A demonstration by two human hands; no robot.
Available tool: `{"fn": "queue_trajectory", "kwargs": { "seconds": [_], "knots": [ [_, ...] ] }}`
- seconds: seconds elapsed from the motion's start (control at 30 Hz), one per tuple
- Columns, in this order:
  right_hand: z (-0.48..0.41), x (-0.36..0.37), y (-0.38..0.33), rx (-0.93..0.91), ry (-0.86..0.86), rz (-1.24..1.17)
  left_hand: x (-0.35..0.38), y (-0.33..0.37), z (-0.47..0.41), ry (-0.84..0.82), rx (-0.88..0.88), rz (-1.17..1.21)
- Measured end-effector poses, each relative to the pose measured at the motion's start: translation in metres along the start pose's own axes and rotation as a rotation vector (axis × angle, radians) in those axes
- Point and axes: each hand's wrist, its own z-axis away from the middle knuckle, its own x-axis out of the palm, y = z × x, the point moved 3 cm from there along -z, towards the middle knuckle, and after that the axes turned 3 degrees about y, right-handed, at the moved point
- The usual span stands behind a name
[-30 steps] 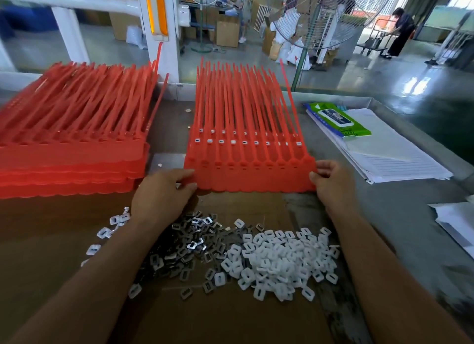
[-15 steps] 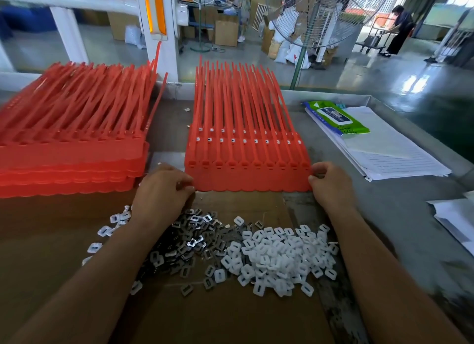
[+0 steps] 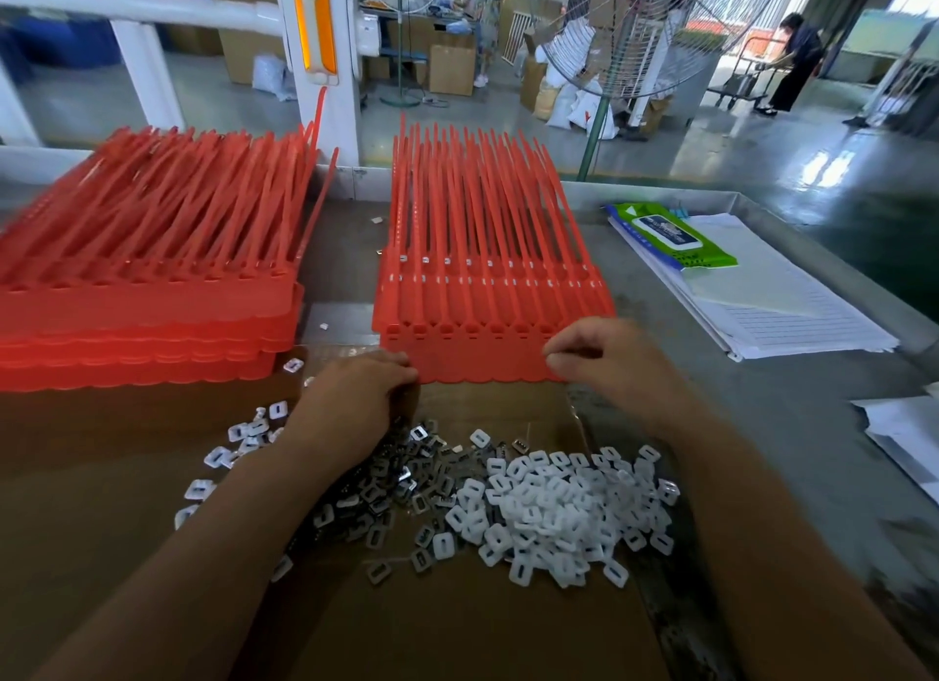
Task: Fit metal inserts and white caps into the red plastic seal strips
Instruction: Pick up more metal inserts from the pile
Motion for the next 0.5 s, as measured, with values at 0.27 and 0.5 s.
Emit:
{"fn": "queue_trajectory", "kwargs": {
  "seconds": [0.27, 0.5],
  "knots": [
    [0.011, 0.025, -0.018, 0.008, -0.380, 0.243, 0.001, -0.001, 0.000, 0.017, -0.016, 0.013],
    [0.011, 0.035, -0.022, 0.021, -0.422, 0.354, 0.001, 0.001, -0.001, 0.007, -0.027, -0.007]
  ]
}}
